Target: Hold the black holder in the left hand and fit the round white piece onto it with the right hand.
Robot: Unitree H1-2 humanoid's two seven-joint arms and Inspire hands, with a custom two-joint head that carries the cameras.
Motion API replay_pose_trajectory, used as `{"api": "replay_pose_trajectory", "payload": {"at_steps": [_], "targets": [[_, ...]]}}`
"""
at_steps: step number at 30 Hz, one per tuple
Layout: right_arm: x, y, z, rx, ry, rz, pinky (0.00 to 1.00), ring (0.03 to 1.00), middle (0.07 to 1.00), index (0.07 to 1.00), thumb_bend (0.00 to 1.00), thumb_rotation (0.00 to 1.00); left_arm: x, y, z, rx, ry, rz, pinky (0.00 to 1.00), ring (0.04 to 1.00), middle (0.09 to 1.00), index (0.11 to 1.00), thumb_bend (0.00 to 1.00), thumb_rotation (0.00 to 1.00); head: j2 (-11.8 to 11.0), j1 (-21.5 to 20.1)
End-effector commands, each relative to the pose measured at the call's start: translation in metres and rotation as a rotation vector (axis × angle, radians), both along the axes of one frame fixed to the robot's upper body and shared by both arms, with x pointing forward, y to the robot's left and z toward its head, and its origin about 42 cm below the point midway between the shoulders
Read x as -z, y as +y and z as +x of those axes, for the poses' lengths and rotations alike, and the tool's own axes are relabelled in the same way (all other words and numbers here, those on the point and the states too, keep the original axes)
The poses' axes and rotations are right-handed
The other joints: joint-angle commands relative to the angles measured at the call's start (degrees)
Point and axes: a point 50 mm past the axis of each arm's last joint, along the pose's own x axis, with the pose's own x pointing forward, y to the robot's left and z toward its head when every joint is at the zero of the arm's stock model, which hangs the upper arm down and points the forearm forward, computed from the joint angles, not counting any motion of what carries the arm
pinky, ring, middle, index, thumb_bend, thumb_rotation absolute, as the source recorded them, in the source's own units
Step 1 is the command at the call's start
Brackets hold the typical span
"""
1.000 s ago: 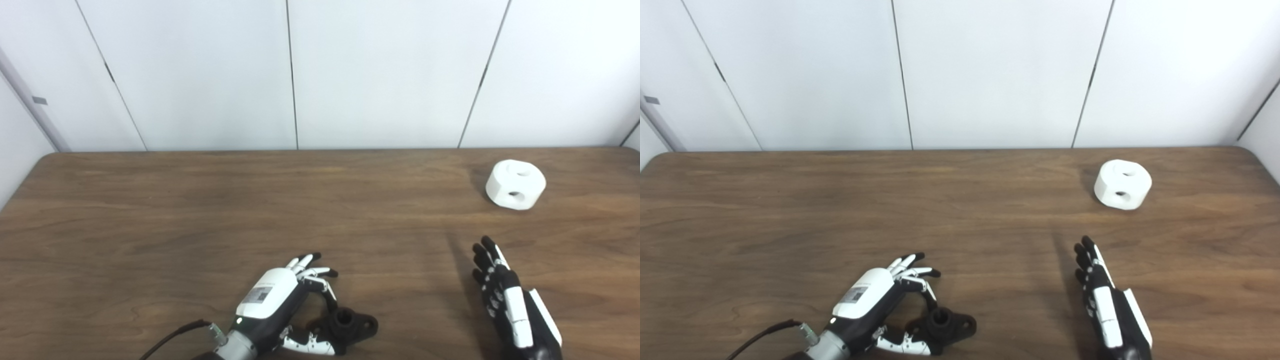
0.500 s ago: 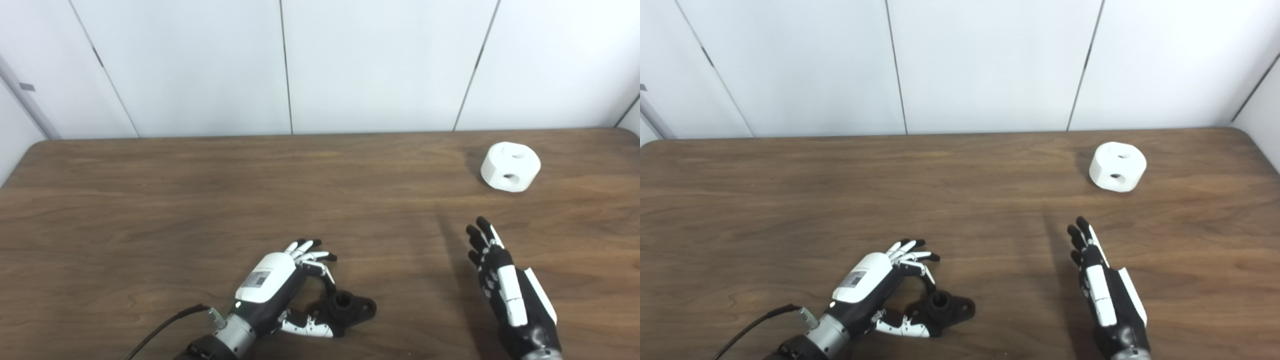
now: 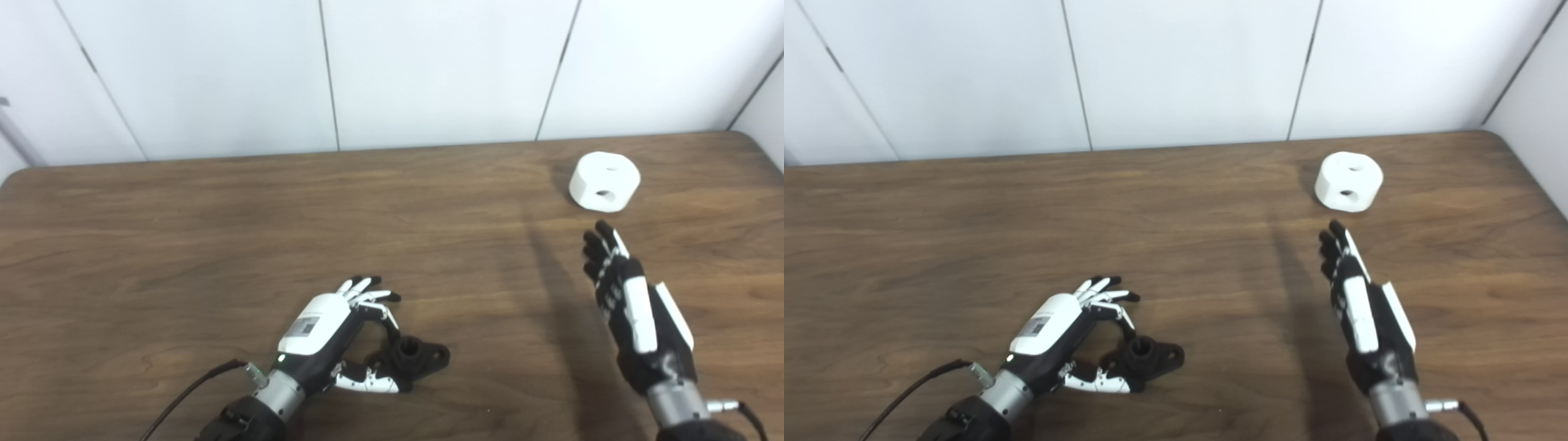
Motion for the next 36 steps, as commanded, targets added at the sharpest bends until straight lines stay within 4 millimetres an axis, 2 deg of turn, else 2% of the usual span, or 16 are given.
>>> {"api": "replay_pose_trajectory", "payload": {"at_steps": [1,4,7,10,13,16,18,20,24,27,36], "targets": [[-0.019,-0.009,0.004,0.007,-0.061,-0.068,1.00,0.989,0.969,0.972,0.59,0.96,0.015,0.000,0.000,0.001,0.069,0.045,1.00,0.977,0.850,0.485,0.52,0.05,0.0,-0.1],[-0.031,-0.019,0.012,0.025,-0.067,-0.146,1.00,0.985,0.966,0.971,0.63,0.93,0.016,0.000,0.001,0.002,0.073,0.046,1.00,0.981,0.852,0.485,0.52,0.05,-0.1,-0.2],[-0.046,-0.028,0.022,0.027,-0.071,-0.206,1.00,0.997,0.973,0.978,0.65,0.84,0.017,-0.001,0.001,0.004,0.070,0.046,1.00,0.981,0.852,0.485,0.52,0.05,-0.1,-1.2],[-0.061,-0.034,0.030,0.045,-0.056,-0.317,1.00,1.000,0.982,0.988,0.61,0.75,0.017,0.001,0.002,0.002,0.064,0.040,1.00,0.973,0.847,0.485,0.52,0.05,0.1,-2.9],[-0.074,-0.044,0.038,0.055,-0.068,-0.482,1.00,0.999,0.983,0.979,0.58,0.71,0.018,0.004,0.002,0.002,0.059,0.036,1.00,0.967,0.844,0.485,0.52,0.05,0.0,-4.7],[-0.086,-0.050,0.046,0.083,-0.082,-0.598,0.95,0.979,0.977,0.942,0.59,0.60,0.017,0.007,0.002,0.007,0.060,0.043,1.00,0.969,0.847,0.485,0.52,0.05,-0.3,-6.9],[-0.090,-0.053,0.052,0.107,-0.084,-0.670,0.94,0.967,0.963,0.921,0.61,0.54,0.017,0.009,0.002,0.010,0.057,0.047,1.00,0.972,0.848,0.485,0.52,0.05,-0.7,-9.4],[-0.094,-0.055,0.060,0.134,-0.080,-0.742,0.92,0.955,0.947,0.900,0.68,0.50,0.018,0.012,0.002,0.009,0.048,0.054,1.00,0.961,0.839,0.485,0.52,0.05,-1.0,-11.1],[-0.100,-0.057,0.075,0.164,-0.054,-0.844,0.93,0.961,0.947,0.898,0.75,0.50,0.019,0.017,0.003,0.012,0.039,0.067,1.00,0.950,0.832,0.485,0.52,0.05,-1.6,-14.2],[-0.106,-0.060,0.087,0.165,-0.031,-0.890,0.90,0.964,0.954,0.894,0.78,0.49,0.017,0.019,0.003,0.015,0.036,0.052,1.00,0.939,0.825,0.485,0.52,0.05,-1.1,-15.1],[-0.122,-0.079,0.128,0.181,0.074,-0.977,0.88,1.000,0.987,0.899,0.80,0.43,0.010,0.024,0.002,0.024,0.058,0.046,1.00,0.942,0.831,0.485,0.52,0.05,-0.9,-17.9]]}}
